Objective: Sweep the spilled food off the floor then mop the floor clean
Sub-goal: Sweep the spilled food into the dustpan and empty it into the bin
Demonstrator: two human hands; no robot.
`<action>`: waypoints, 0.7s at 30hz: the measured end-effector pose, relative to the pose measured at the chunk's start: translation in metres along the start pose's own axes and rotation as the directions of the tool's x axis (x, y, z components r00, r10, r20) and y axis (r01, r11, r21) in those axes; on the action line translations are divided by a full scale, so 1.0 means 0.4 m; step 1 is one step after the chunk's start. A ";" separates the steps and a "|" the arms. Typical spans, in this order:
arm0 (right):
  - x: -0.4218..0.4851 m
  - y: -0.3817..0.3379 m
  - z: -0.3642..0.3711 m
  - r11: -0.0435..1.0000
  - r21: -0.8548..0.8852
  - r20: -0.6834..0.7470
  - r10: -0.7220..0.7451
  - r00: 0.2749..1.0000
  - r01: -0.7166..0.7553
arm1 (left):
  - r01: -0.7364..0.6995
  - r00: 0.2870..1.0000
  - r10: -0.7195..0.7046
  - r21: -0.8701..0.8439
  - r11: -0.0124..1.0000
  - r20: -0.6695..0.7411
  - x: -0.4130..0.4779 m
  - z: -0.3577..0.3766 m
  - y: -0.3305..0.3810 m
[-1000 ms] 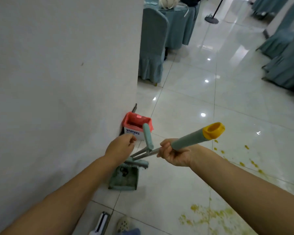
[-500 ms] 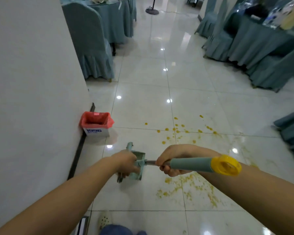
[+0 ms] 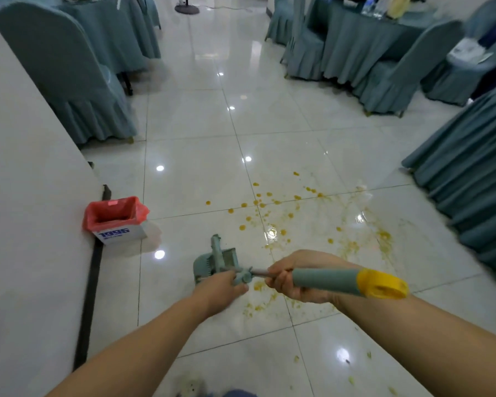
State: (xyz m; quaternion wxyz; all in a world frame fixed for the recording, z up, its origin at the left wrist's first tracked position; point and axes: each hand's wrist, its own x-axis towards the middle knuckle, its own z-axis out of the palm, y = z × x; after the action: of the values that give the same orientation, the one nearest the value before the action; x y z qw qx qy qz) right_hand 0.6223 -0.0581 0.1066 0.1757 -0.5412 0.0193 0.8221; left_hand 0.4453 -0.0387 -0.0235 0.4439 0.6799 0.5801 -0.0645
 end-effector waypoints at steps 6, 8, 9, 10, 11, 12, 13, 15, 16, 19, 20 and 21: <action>-0.016 0.034 -0.022 0.987 -0.147 -0.065 -0.081 0.995 0.070 | -0.043 0.999 0.041 -0.115 0.992 -0.023 0.008 -0.012 0.020; -0.012 0.056 -0.016 0.983 -0.145 -0.091 -0.127 0.988 0.113 | -0.073 0.997 0.071 -0.086 0.994 -0.028 0.004 -0.024 0.013; -0.009 0.069 -0.006 0.980 -0.141 -0.103 -0.158 0.982 0.143 | -0.084 0.996 0.082 -0.051 0.995 -0.040 -0.001 -0.031 0.008; -0.003 0.081 0.003 0.975 -0.130 -0.117 -0.197 0.973 0.182 | -0.092 0.994 0.092 -0.007 0.996 -0.062 -0.006 -0.039 0.004; 0.003 0.092 0.013 0.967 -0.116 -0.131 -0.239 0.962 0.225 | -0.095 0.992 0.098 0.032 0.995 -0.084 -0.012 -0.048 0.000; 0.010 0.100 0.024 0.958 -0.106 -0.146 -0.281 0.949 0.267 | -0.102 0.989 0.106 0.046 0.994 -0.105 -0.016 -0.056 -0.005; 0.017 0.107 0.037 0.946 -0.110 -0.158 -0.320 0.934 0.305 | -0.108 0.986 0.112 0.042 0.993 -0.119 -0.017 -0.064 -0.008; 0.030 0.119 0.071 0.913 -0.143 -0.170 -0.404 0.899 0.383 | -0.111 0.981 0.116 0.036 0.993 -0.154 -0.018 -0.078 -0.009; 0.037 0.125 0.089 0.891 -0.148 -0.176 -0.451 0.875 0.430 | -0.105 0.977 0.113 0.052 0.993 -0.182 -0.018 -0.086 -0.009; 0.057 0.149 0.112 0.834 -0.076 -0.223 -0.549 0.805 0.547 | -0.047 0.962 0.063 0.065 0.997 -0.264 -0.010 -0.134 -0.030; 0.060 0.156 0.106 0.823 -0.035 -0.246 -0.558 0.793 0.568 | -0.021 0.958 0.033 0.045 0.999 -0.286 -0.007 -0.156 -0.049; 0.060 0.161 0.093 0.817 0.011 -0.268 -0.554 0.788 0.577 | 0.003 0.954 0.003 0.020 1.000 -0.301 -0.006 -0.177 -0.072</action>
State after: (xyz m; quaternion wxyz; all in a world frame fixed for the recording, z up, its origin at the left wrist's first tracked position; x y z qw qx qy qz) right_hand 0.5610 -0.1038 0.0901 0.4346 -0.6134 -0.0832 0.6541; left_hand 0.3899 0.0058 0.0051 0.3434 0.6862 0.6404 0.0339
